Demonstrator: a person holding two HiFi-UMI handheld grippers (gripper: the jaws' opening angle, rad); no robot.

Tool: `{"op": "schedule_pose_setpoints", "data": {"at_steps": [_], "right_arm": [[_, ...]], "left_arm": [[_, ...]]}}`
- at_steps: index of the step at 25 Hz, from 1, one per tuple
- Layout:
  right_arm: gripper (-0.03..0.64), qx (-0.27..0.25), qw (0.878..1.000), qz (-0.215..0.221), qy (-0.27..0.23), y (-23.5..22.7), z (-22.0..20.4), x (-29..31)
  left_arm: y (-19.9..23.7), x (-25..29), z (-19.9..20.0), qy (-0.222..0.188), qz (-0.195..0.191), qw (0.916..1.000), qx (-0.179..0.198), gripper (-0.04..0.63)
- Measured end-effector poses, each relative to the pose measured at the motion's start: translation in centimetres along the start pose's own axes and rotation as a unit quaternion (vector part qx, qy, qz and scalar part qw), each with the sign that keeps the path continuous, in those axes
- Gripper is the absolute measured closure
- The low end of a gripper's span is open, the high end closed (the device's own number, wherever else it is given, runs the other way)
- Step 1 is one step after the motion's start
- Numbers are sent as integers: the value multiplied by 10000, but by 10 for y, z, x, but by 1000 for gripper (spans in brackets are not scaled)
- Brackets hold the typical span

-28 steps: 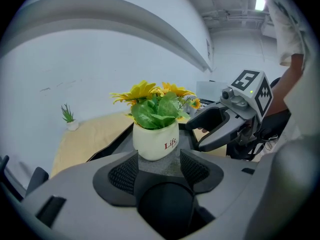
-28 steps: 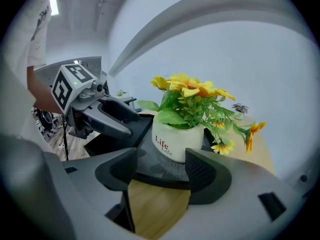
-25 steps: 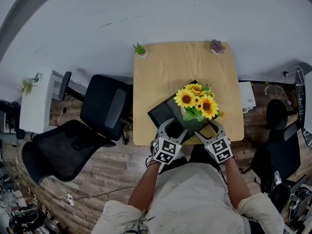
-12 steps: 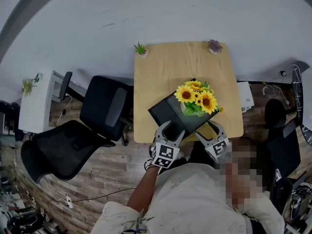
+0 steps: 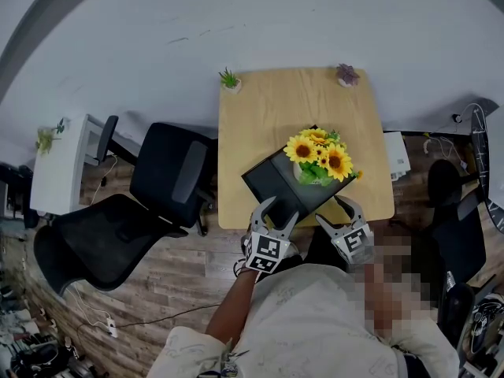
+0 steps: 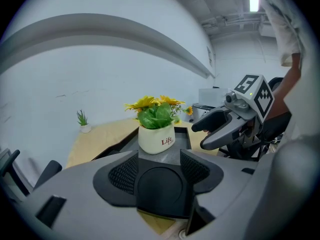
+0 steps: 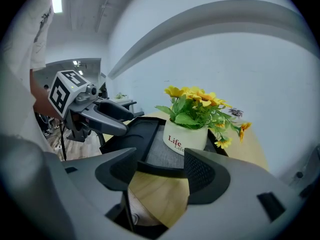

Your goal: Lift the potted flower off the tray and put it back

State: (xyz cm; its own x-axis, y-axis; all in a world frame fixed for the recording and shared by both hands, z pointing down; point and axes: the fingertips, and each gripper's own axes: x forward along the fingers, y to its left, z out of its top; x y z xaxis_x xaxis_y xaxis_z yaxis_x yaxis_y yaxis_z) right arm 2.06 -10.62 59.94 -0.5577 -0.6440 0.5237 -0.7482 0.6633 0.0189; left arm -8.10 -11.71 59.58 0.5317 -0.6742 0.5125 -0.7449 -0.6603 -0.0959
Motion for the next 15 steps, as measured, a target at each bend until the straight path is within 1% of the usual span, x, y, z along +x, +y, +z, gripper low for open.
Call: {"op": "schedule_pose_setpoints", "data": {"at_steps": [11,15], "right_arm": [[318,-40,9999,-31,-146,3,10,-2],[318,-32,9997,-96,-234,-2,17,-6]], "left_arm": [[4,-8,3,-116,88,9999,-41,333],[7,-9,11,-209,130,9997,-53,333]]}}
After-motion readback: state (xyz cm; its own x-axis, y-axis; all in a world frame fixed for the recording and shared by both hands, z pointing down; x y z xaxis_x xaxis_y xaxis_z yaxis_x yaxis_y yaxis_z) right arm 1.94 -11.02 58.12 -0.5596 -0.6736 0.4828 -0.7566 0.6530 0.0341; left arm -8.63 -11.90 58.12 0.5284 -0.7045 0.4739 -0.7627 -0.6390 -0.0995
